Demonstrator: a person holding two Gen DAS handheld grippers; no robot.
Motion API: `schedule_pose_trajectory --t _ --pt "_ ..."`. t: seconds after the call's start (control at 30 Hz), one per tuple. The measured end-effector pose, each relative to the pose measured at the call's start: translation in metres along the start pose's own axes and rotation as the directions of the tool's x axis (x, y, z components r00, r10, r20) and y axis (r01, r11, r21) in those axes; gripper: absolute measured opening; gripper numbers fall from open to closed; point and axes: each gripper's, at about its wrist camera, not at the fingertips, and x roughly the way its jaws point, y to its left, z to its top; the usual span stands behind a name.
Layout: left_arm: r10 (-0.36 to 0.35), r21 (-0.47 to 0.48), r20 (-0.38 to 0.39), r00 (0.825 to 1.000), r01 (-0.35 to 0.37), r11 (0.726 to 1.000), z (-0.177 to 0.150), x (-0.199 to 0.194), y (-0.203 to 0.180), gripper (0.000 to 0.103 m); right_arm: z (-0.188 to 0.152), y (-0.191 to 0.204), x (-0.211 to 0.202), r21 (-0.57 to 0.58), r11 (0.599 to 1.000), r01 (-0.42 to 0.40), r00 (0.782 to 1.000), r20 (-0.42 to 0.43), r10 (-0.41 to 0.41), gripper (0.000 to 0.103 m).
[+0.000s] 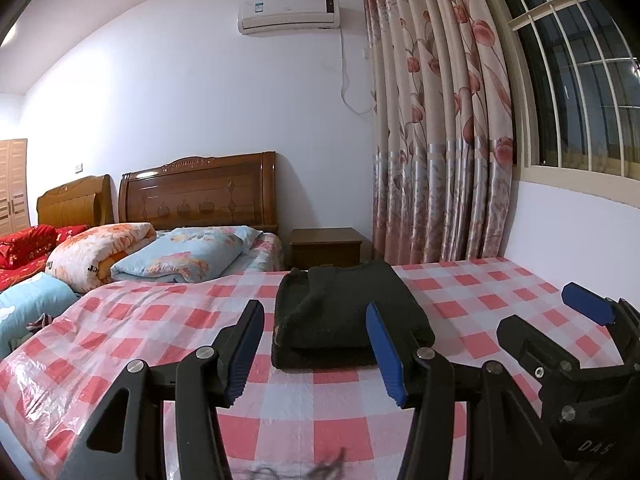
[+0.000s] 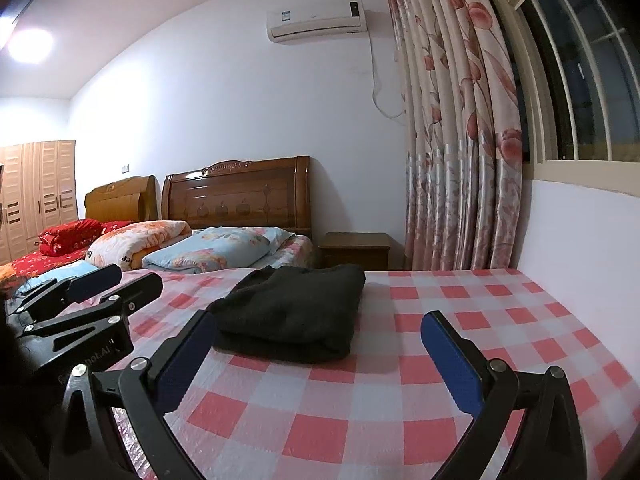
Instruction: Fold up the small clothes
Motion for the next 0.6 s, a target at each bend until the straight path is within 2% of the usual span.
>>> schedule_pose_trajectory --t 0.6 --pt "0.015 0.007 0.002 1.000 -0.015 1.000 -0.0015 -0.0020 0.0016 0.054 -0.0008 0.0008 0.0017 0.001 1.000 -0.003 1.000 -0.009 0.003 0.103"
